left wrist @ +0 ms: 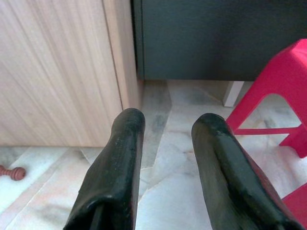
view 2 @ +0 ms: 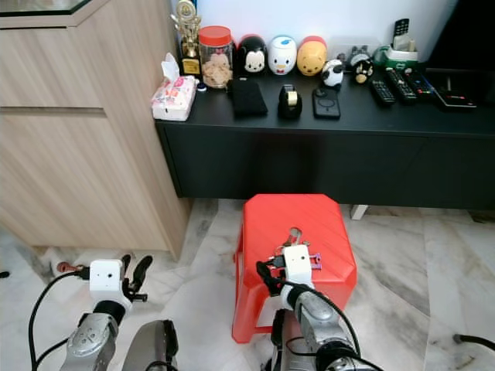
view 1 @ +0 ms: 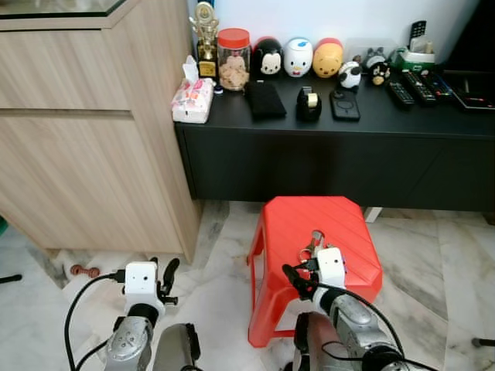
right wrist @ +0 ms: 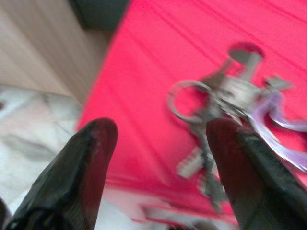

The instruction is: Hang keys on a hook

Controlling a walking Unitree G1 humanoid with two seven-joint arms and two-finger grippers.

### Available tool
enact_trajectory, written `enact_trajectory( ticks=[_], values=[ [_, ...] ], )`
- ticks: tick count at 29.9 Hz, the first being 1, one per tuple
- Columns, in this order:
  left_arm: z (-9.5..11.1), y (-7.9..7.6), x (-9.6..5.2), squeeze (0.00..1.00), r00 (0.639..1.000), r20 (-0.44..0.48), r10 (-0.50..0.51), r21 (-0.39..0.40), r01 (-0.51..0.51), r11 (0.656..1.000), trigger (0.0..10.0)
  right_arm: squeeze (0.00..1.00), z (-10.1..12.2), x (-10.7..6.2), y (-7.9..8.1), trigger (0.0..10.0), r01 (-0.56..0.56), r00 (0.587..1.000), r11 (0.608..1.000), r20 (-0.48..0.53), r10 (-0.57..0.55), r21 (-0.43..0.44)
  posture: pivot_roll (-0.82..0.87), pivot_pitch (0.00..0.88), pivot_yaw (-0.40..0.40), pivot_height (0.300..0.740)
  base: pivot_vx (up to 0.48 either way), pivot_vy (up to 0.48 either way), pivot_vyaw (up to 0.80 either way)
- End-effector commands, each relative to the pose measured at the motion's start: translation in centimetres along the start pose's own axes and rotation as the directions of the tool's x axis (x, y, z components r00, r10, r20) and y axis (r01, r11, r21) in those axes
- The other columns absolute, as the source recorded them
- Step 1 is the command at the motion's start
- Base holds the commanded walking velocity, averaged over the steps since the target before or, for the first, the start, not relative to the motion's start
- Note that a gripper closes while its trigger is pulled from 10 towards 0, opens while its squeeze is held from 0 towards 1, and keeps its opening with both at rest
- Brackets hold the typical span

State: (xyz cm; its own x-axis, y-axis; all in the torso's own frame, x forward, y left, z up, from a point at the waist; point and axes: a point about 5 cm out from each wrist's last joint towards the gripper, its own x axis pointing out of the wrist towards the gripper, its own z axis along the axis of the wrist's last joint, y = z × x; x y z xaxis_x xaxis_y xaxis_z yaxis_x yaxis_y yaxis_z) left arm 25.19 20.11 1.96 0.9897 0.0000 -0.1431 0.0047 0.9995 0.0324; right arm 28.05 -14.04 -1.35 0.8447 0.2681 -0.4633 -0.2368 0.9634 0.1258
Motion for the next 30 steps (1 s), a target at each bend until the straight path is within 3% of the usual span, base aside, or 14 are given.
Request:
enact_trajectory(
  ticks=[1,8,15,23,30],
  values=[
    [-0.1,-0.2,0.0,0.0,1.0,-0.01,-0.011,0.0,0.011,1.0,10.0,0.0,-0.3,-0.2,-0.8,10.0,0.066,0.998,0.997,-0.023,-0.065,0.029,-0.03,0.095,-0.037,0.581,0.0,0.0,0.0],
    [-0.1,-0.3,0.0,0.0,1.0,-0.009,-0.014,0.0,0.014,1.0,10.0,0.0,-0.2,-0.3,-1.7,10.0,0.141,0.99,0.986,-0.032,-0.138,0.09,-0.03,0.095,-0.036,0.581,0.0,0.0,0.0],
    [-0.3,-0.4,-0.1,0.0,1.0,-0.012,-0.017,-0.001,0.017,1.0,10.0,0.0,-1.1,-0.3,-0.8,10.0,0.073,0.994,0.994,-0.084,-0.066,0.08,-0.03,0.094,-0.039,0.581,0.0,0.0,0.0],
    [-0.3,-0.5,-0.1,0.0,1.0,-0.014,-0.018,-0.002,0.018,1.0,10.0,0.0,-1.1,-0.1,-0.2,10.0,0.044,0.996,0.994,-0.077,-0.036,0.097,-0.02,0.09,-0.039,0.581,0.0,0.0,0.0],
    [-0.6,-0.7,-0.1,0.0,0.999,-0.025,-0.02,-0.003,0.02,1.0,10.0,0.0,-1.1,-0.1,-0.4,10.0,0.046,0.995,0.996,-0.096,-0.039,0.072,-0.02,0.088,-0.042,0.581,0.0,0.0,0.0]
  ],
)
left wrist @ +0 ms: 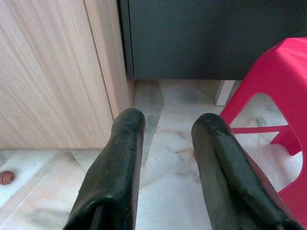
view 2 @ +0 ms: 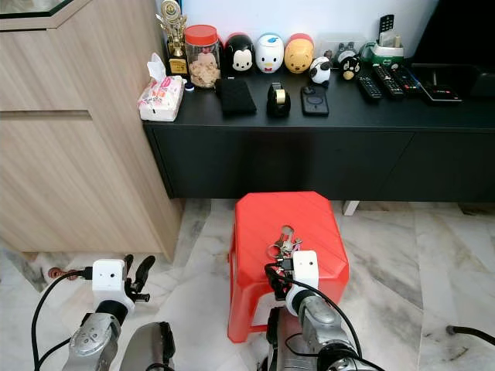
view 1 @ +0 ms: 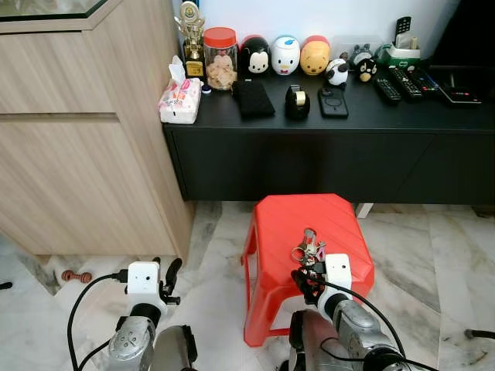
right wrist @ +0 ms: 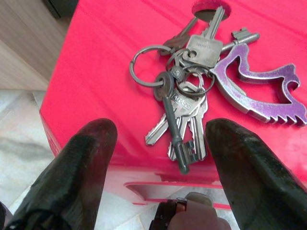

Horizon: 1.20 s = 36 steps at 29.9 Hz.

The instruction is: Hang keys on a hook

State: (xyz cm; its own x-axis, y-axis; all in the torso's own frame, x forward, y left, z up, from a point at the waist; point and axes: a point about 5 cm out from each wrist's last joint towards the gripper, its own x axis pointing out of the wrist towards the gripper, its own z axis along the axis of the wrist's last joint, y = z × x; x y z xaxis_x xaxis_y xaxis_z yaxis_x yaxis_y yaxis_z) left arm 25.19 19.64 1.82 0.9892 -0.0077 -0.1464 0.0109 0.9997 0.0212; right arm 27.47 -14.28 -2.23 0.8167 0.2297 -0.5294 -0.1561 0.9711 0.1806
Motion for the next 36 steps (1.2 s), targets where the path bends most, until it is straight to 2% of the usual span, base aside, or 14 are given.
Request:
enact_trajectory(
  ticks=[1,13,14,15,36],
  values=[
    [-0.51,-0.19,-0.15,0.0,1.0,-0.023,-0.011,0.007,0.012,1.0,10.0,0.0,-0.08,0.02,-0.18,10.0,0.002,1.0,1.0,-0.028,-0.003,-0.018,-0.02,0.087,-0.042,0.581,0.0,0.0,0.0],
    [-0.43,-0.27,0.03,0.0,1.0,-0.023,-0.009,0.005,0.009,1.0,10.0,0.0,-0.62,-0.07,-0.14,10.0,-0.004,0.998,1.0,-0.063,0.003,-0.026,-0.02,0.087,-0.045,0.581,0.0,0.0,0.0],
    [-0.44,-0.28,0.03,0.0,1.0,-0.023,-0.009,0.004,0.009,1.0,10.0,0.0,-0.61,-0.07,-0.11,5.4,-0.007,0.998,1.0,-0.059,0.006,-0.027,-0.02,0.086,-0.045,0.581,0.0,0.0,0.0],
    [-0.44,-0.28,0.03,0.0,1.0,-0.022,-0.008,0.004,0.008,1.0,10.0,0.0,-0.59,-0.07,0.0,0.0,-0.017,0.999,1.0,-0.051,0.016,-0.021,-0.02,0.087,-0.045,0.581,0.0,0.0,0.0],
    [-0.57,-0.41,0.17,0.0,1.0,-0.03,-0.009,0.002,0.009,1.0,10.0,0.0,-0.32,0.0,-0.06,0.0,-0.013,0.999,0.999,-0.048,0.012,-0.03,-0.02,0.08,-0.042,0.581,0.0,0.0,0.0]
  ],
)
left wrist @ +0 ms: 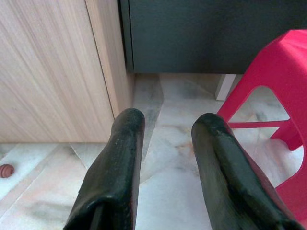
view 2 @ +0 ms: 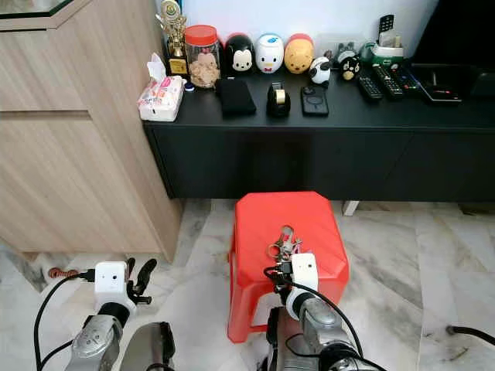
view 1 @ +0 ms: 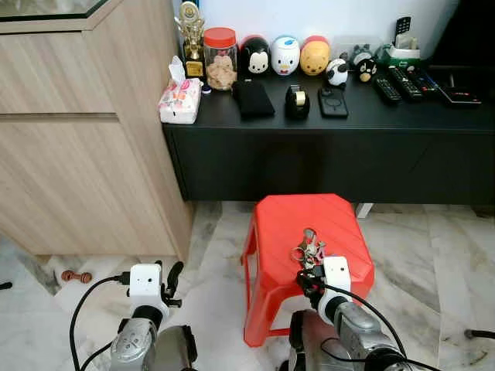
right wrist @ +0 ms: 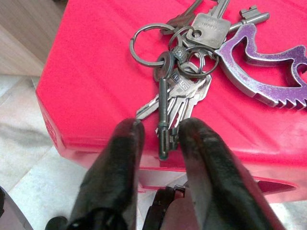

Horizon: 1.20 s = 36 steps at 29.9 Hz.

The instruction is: Hang keys on a hook

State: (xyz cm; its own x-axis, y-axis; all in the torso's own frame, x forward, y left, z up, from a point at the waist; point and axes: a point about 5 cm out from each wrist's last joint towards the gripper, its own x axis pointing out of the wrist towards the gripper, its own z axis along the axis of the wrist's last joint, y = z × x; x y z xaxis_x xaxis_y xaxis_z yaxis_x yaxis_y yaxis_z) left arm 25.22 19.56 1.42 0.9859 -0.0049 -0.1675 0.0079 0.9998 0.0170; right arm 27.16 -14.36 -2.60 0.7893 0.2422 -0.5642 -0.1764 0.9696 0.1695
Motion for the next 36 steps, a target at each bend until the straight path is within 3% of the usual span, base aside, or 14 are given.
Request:
enact_trajectory(
  ticks=[1,13,23,26,36],
  values=[
    [-0.2,-0.3,0.1,0.0,1.0,-0.009,-0.012,0.007,0.012,1.0,10.0,0.0,0.2,0.1,0.0,0.0,-0.001,1.0,1.0,-0.003,0.001,-0.011,-0.02,0.08,-0.042,0.581,0.0,0.0,0.0],
    [0.0,-0.3,0.6,0.0,1.0,-0.009,-0.009,0.009,0.009,1.0,10.0,0.0,0.5,0.2,0.0,0.0,0.008,1.0,1.0,0.005,-0.008,-0.014,-0.03,0.061,-0.041,0.581,0.0,0.0,0.0],
    [0.0,-0.3,0.9,0.0,1.0,-0.013,-0.012,0.014,0.012,1.0,10.0,0.0,2.9,0.2,-0.8,0.0,0.068,0.988,0.997,0.142,-0.06,-0.048,-0.04,0.049,-0.039,0.581,0.0,0.0,0.0],
    [-0.1,-0.4,0.9,0.0,1.0,-0.018,-0.018,0.019,0.018,1.0,10.0,0.0,4.0,-0.1,-1.1,0.0,0.09,0.969,0.995,0.234,-0.077,-0.046,-0.04,0.049,-0.042,0.581,0.0,0.0,0.0],
    [-0.5,-0.6,0.8,0.0,1.0,-0.026,-0.018,0.016,0.018,1.0,10.0,0.0,6.0,-1.2,-2.7,0.0,0.18,0.898,0.984,0.409,-0.161,-0.007,-0.05,0.051,-0.045,0.581,0.0,0.0,0.0]
  ],
)
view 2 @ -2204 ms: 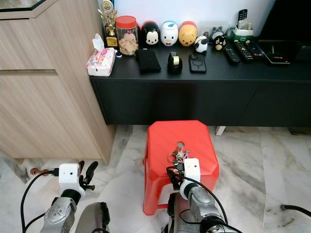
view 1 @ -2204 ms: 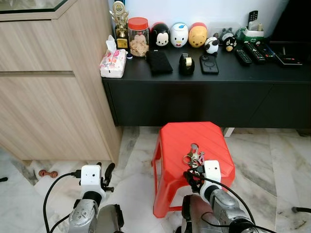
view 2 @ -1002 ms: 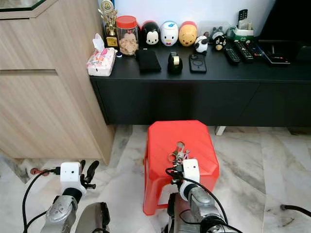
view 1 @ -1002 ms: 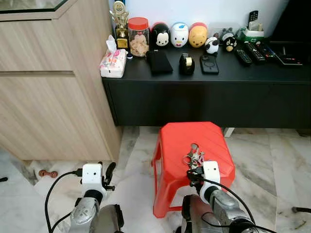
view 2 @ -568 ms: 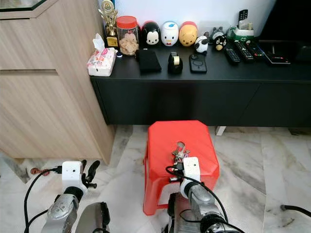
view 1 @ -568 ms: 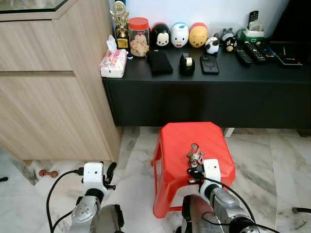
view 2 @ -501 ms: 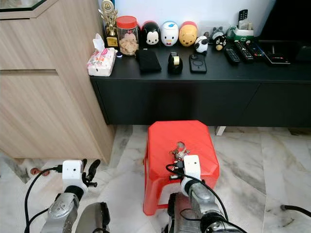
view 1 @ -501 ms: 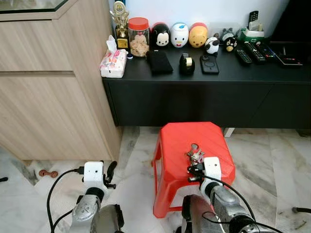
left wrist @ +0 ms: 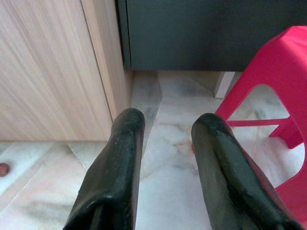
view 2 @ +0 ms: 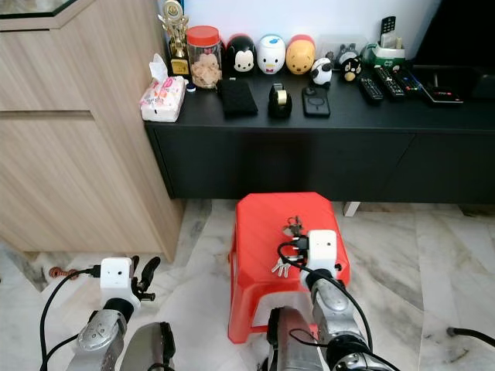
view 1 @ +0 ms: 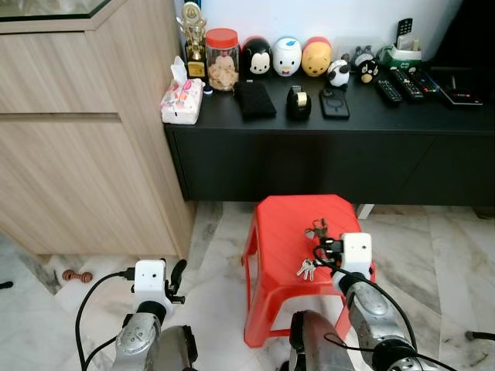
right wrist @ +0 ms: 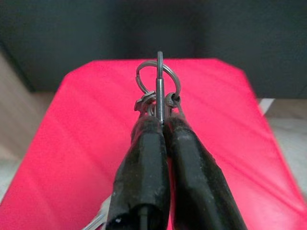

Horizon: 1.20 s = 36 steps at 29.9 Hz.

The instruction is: Hang keys on a hook

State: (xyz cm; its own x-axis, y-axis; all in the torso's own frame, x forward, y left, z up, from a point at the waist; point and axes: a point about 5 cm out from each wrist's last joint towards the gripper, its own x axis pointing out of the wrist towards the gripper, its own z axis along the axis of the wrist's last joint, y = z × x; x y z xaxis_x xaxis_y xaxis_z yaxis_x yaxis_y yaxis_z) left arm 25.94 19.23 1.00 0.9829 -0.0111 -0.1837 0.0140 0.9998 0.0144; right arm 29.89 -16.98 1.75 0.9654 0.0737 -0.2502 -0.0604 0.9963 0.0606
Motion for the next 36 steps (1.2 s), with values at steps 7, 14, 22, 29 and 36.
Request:
enact_trajectory(
  ticks=[7,14,22,29,36],
  values=[
    [-0.3,-0.3,0.1,0.0,1.0,-0.011,-0.012,0.016,0.012,1.0,10.0,0.0,1.7,-0.5,-1.1,0.0,0.082,0.988,0.996,0.136,-0.078,-0.019,-0.06,0.046,-0.051,0.581,0.0,0.0,0.0],
    [-0.5,-0.3,0.0,0.0,1.0,-0.018,-0.015,0.016,0.015,1.0,10.0,0.0,1.4,-1.3,-1.4,10.0,0.117,0.984,0.993,0.141,-0.113,-0.019,-0.06,0.042,-0.049,0.581,0.0,0.0,0.0],
    [-0.7,-0.2,-0.1,0.0,1.0,-0.028,-0.012,0.018,0.012,1.0,10.0,0.0,1.9,-1.1,-1.4,10.0,0.111,0.981,0.994,0.159,-0.109,0.001,-0.06,0.036,-0.049,0.589,0.0,0.0,0.0],
    [-0.9,-0.2,-0.2,0.0,0.999,-0.032,-0.014,0.02,0.015,1.0,10.0,0.0,1.8,-1.2,-1.3,10.0,0.114,0.983,0.993,0.148,-0.112,-0.005,-0.06,0.032,-0.047,0.633,0.0,0.0,0.0],
    [-1.1,-0.1,-0.4,0.0,0.999,-0.039,-0.013,0.022,0.014,1.0,10.0,0.0,1.4,-1.5,-1.3,10.0,0.116,0.984,0.993,0.137,-0.114,-0.008,-0.06,0.023,-0.047,0.663,0.0,0.0,0.0]
  ],
)
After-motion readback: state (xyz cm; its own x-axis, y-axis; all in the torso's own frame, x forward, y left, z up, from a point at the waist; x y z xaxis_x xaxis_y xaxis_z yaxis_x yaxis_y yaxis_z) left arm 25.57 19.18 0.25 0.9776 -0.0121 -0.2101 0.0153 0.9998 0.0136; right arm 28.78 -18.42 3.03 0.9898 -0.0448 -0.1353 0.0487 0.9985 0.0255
